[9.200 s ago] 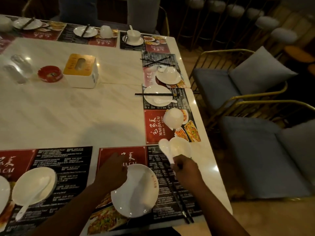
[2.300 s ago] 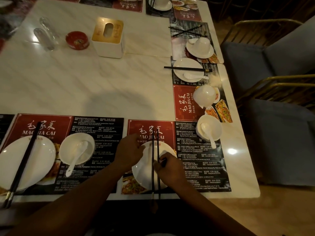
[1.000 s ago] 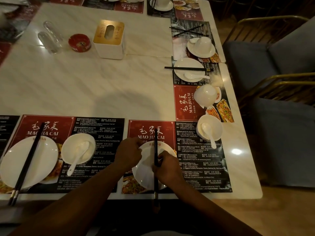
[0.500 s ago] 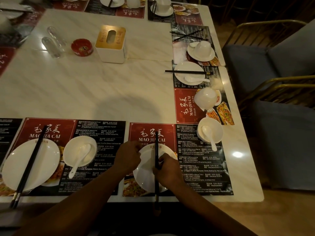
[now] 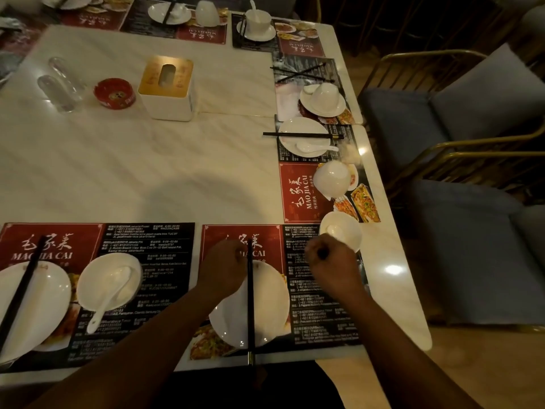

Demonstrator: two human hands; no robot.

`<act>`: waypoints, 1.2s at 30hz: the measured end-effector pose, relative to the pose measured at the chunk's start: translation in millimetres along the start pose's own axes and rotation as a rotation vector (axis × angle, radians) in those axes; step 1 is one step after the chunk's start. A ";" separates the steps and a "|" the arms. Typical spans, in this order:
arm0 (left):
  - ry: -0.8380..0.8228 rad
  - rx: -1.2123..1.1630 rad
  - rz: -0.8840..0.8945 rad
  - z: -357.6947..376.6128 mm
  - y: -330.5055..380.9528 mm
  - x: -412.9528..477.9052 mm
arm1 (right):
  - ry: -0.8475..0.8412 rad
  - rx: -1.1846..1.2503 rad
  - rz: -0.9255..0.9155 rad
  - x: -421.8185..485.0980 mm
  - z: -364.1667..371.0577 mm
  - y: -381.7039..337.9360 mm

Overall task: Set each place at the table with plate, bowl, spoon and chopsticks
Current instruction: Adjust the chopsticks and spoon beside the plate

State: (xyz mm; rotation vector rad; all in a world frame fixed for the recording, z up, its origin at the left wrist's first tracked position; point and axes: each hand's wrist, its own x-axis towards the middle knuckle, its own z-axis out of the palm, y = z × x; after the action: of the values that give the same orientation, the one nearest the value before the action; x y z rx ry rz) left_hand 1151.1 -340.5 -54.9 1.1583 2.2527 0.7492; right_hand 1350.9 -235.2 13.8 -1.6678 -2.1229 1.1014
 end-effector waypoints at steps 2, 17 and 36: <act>-0.022 -0.016 0.009 4.2 12.3 4.9 | 0.128 0.002 0.045 15.0 -28.8 12.5; -0.306 -0.255 -0.067 53.5 122.1 43.3 | 0.028 0.132 0.301 86.0 -61.0 115.8; -0.331 -0.638 -0.392 42.2 98.7 -13.1 | -0.300 -0.133 -0.021 59.2 -32.6 95.7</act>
State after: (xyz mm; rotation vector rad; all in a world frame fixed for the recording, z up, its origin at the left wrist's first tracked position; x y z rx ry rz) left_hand 1240.9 -293.0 -17.7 0.4738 1.6939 0.9318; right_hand 1421.3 -161.2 -43.5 -1.6168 -2.4391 1.3021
